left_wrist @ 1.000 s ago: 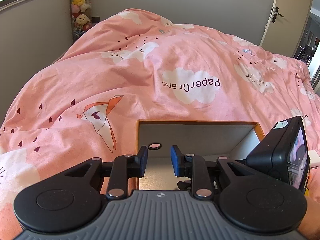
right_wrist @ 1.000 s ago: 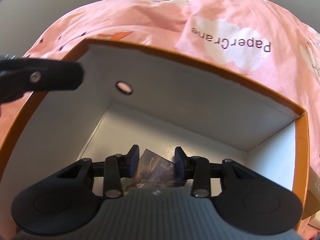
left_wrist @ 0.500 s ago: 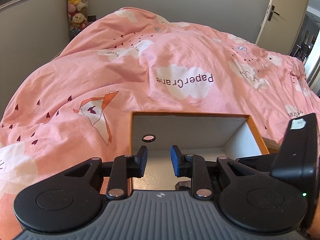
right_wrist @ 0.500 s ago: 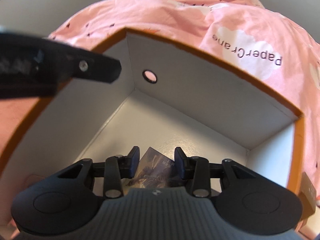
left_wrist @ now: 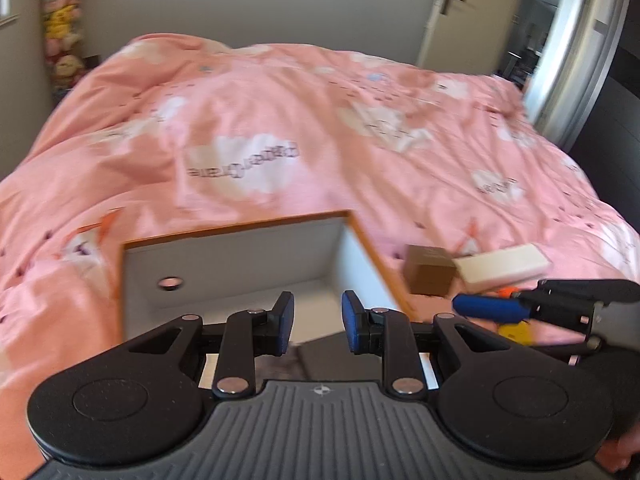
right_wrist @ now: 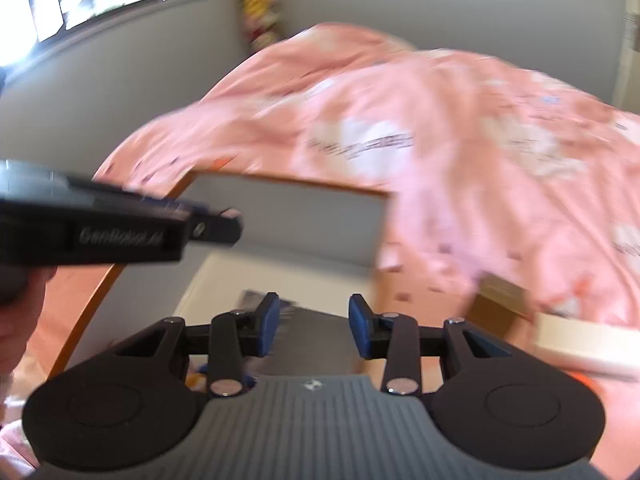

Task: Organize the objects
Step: 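Move both tools back toward the gold box and white case, then grasp the gold box with the left tool while the right tool grasps the white case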

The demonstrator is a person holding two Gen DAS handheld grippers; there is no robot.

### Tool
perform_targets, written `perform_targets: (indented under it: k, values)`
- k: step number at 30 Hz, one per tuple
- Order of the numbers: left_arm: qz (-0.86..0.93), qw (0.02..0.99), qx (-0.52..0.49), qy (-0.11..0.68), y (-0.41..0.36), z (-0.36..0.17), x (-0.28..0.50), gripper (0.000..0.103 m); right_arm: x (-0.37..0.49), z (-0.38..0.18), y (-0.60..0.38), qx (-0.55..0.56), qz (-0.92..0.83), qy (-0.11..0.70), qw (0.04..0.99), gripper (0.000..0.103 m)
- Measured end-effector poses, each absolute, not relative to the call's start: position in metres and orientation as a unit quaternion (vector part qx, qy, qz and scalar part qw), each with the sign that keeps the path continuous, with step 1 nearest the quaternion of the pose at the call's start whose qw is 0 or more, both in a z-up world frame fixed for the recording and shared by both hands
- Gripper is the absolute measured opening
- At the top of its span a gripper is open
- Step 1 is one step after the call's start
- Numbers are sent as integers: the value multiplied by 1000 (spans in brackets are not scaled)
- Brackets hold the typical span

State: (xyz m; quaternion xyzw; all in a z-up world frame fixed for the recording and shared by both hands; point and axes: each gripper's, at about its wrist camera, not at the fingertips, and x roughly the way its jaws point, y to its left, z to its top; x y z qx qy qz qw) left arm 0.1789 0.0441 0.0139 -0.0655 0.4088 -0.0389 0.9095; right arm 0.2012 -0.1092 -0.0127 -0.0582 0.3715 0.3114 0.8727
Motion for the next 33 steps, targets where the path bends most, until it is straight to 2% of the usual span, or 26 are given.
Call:
perform_targets:
  k: [4, 10, 13, 14, 15, 16, 17, 25, 29, 33]
  values:
    - [-90, 902, -50, 420, 9, 12, 191, 29, 209, -14, -173, -6, 231, 376, 897, 40]
    - [-142, 885, -31, 442, -39, -3, 217, 29, 226, -47, -248, 67, 119, 407, 903, 41]
    - [-145, 881, -40, 448, -52, -11, 237, 41, 237, -58, -275, 100, 92, 418, 898, 41]
    - [-139, 879, -49, 452, -56, -14, 246, 48, 244, -62, -280, 113, 88, 419, 896, 41]
    - [-135, 877, -61, 457, -58, -17, 256, 54, 250, -65, -286, 128, 84, 420, 894, 43]
    - [-130, 873, -73, 464, -59, -20, 265, 56, 255, -68, -291, 143, 80, 422, 892, 46]
    - [-121, 871, -81, 470, -61, -23, 275, 56, 261, -72, -298, 159, 76, 424, 889, 51]
    - [-41, 850, -41, 524, -84, -60, 351, 58, 300, -104, -316, 232, 51, 437, 868, 51]
    - [-25, 824, -54, 563, -83, -85, 372, 57, 310, -116, -321, 252, 53, 436, 862, 52]
    - [-13, 820, -66, 568, -80, -96, 380, 59, 315, -127, -327, 269, 57, 437, 857, 51]
